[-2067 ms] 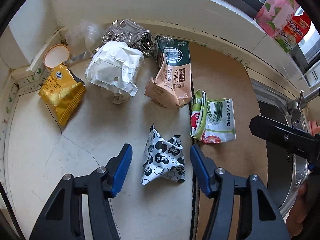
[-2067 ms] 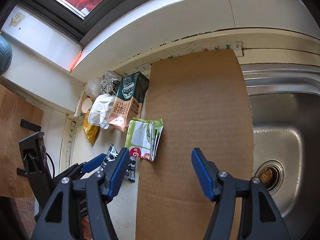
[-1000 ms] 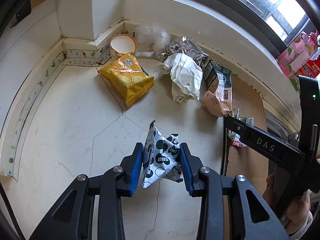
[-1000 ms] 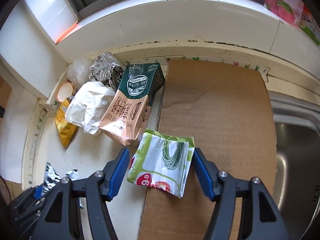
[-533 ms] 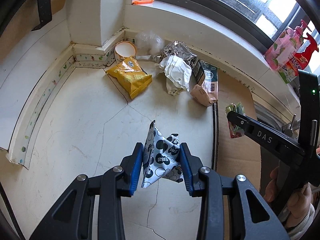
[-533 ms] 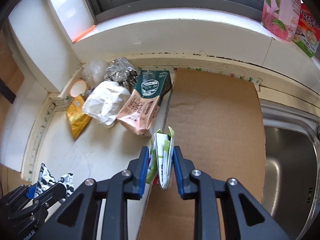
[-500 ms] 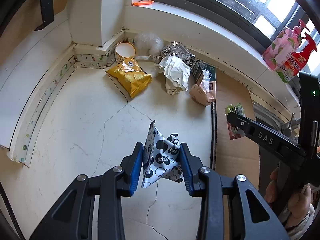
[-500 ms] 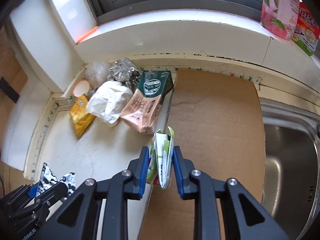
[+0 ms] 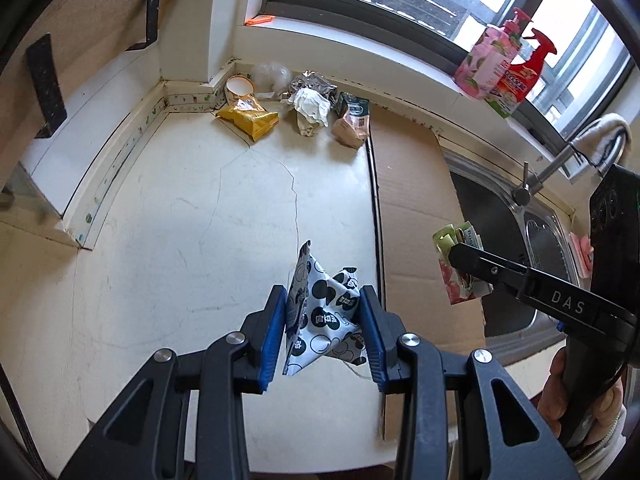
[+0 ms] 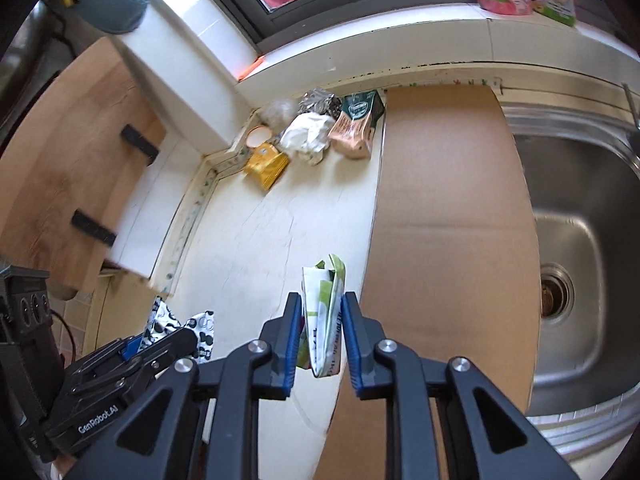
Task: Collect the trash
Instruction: 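Carry the wrapper and green packet down over the floor trash bin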
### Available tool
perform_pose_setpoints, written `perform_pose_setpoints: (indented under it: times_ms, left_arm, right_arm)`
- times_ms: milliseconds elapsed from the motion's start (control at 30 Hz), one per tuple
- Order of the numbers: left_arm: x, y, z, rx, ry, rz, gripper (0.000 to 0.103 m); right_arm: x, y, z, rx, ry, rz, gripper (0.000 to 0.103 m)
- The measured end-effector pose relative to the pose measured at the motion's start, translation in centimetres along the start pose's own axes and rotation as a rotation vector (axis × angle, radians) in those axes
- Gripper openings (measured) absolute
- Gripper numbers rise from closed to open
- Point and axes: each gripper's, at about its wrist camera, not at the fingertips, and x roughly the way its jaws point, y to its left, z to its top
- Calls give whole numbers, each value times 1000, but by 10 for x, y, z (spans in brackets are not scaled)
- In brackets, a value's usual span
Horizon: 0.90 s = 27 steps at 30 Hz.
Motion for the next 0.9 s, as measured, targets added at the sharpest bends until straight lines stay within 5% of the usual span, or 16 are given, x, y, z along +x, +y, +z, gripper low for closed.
perform_pose_setpoints:
  times_ms: [600,900]
  left_arm:
    - [-92,13,-179,121,55,-102,35]
    - [-86,29,-240,119,109,-100,35]
  right_arm:
    - [-77,59,-206,79,-37,-19,19]
    - [-69,53,-279,137,39,-49,19]
